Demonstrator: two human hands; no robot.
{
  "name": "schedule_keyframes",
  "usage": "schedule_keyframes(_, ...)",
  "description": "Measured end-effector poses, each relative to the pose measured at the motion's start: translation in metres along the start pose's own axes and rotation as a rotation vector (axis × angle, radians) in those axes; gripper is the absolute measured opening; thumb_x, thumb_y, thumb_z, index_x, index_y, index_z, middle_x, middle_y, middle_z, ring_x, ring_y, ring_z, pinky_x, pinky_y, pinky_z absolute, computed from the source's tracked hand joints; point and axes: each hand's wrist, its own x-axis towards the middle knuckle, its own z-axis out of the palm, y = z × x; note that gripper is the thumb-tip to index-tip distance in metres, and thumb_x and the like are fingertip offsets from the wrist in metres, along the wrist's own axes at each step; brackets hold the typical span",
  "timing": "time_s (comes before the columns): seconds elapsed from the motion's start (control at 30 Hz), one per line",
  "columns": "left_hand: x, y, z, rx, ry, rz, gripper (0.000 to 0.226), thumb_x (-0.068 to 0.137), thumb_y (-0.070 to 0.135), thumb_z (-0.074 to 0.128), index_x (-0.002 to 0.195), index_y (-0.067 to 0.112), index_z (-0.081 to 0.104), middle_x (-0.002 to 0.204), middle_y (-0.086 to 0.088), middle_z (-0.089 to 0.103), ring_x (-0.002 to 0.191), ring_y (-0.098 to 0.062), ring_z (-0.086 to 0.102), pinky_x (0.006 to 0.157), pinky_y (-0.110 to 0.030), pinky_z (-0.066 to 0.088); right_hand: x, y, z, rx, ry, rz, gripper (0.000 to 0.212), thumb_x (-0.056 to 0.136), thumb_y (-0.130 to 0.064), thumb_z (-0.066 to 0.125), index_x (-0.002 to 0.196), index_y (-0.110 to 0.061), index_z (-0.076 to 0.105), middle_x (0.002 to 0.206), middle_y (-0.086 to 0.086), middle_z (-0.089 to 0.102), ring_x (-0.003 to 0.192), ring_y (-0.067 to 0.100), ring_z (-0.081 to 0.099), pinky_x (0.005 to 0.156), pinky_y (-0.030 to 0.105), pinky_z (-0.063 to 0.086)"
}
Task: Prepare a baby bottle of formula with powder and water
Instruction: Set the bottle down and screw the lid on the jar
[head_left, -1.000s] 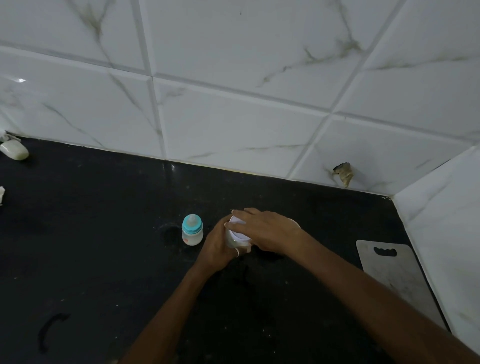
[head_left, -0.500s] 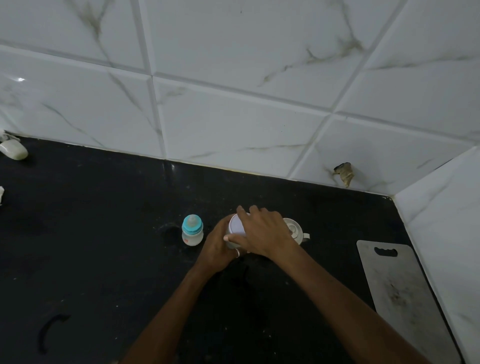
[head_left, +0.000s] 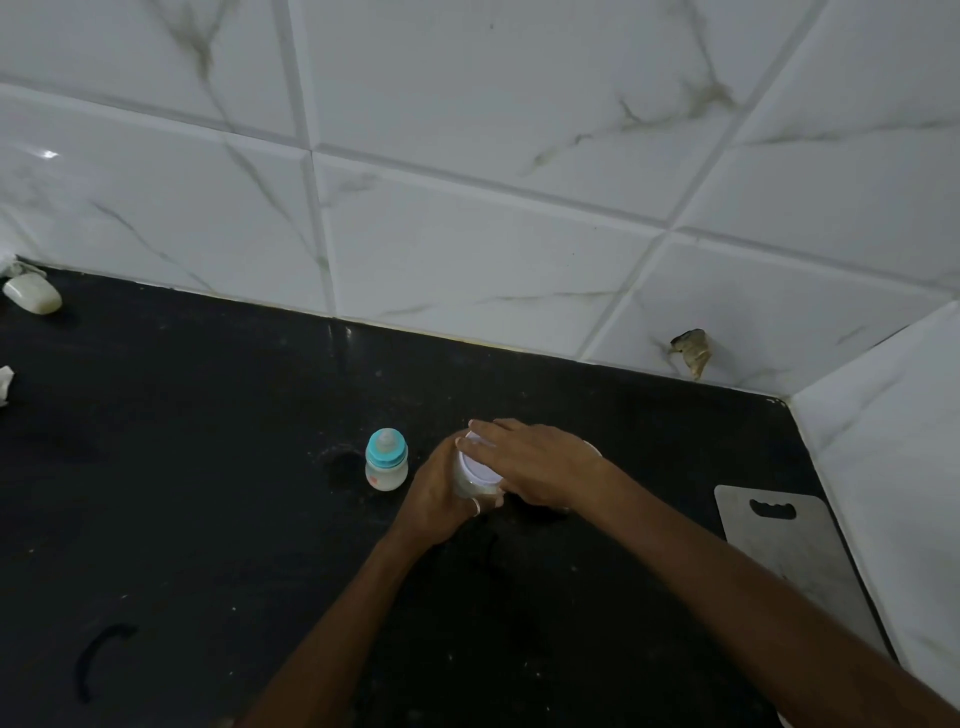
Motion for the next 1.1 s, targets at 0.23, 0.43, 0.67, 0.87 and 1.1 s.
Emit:
schedule_keyframes(0.23,0.001,-0.001,0.001,0.041,-0.028,-0.016,0.083,0.082,0.004,0.081,0.152,0.015,0.038,0.148,0.001,0.050,0.134,-0.010,0.049,0.116,-0.035,0.040,0.006,-0.021,0.003,0.062,0.107,0.274,0.078,0.099,-0.058,0.049,0.154,-0.006,0.031,0.142,0.019,0.047,0.119,0.032,0.056,0.090,0.042,0.053)
schedule_keyframes(0.43,-0.001,-0.008,0.001,0.059,0.007,0.030,0.080,0.083,0.011,0.082,0.151,0.015,0.040,0.151,-0.002,0.049,0.141,-0.011,0.046,0.118,-0.033,0.037,0.011,-0.034,0.007,0.200,0.147,0.402,0.081,0.097,-0.063,0.050,0.154,-0.009,0.030,0.145,0.019,0.044,0.121,0.032,0.054,0.091,0.041,0.051)
schedule_keyframes(0.67,0.005,0.002,0.001,0.128,-0.092,-0.046,0.068,0.090,0.001,0.071,0.149,0.005,0.037,0.151,-0.015,0.047,0.140,-0.026,0.046,0.113,-0.024,0.038,0.004,-0.011,0.006,0.128,0.069,0.118,0.085,0.099,-0.052,0.057,0.163,-0.024,0.009,0.171,0.009,0.008,0.155,0.032,0.014,0.116,0.055,0.035)
schedule_keyframes(0.87,-0.001,0.001,-0.001,0.047,-0.011,-0.017,0.073,0.080,-0.001,0.080,0.142,0.013,0.045,0.135,-0.004,0.058,0.125,-0.021,0.057,0.103,-0.027,0.046,0.006,-0.008,0.009,0.108,0.082,0.080,0.074,0.102,-0.040,0.057,0.161,-0.021,0.017,0.165,0.015,0.019,0.144,0.034,0.033,0.102,0.049,0.048)
schedule_keyframes(1.1,-0.002,-0.013,0.003,-0.030,-0.001,-0.019,0.083,0.078,0.010,0.086,0.149,0.014,0.042,0.148,-0.004,0.052,0.136,-0.014,0.051,0.116,-0.040,0.041,0.007,-0.015,0.024,0.110,0.187,0.118,0.068,0.103,-0.042,0.052,0.158,-0.013,0.025,0.154,0.019,0.031,0.129,0.035,0.042,0.094,0.046,0.051)
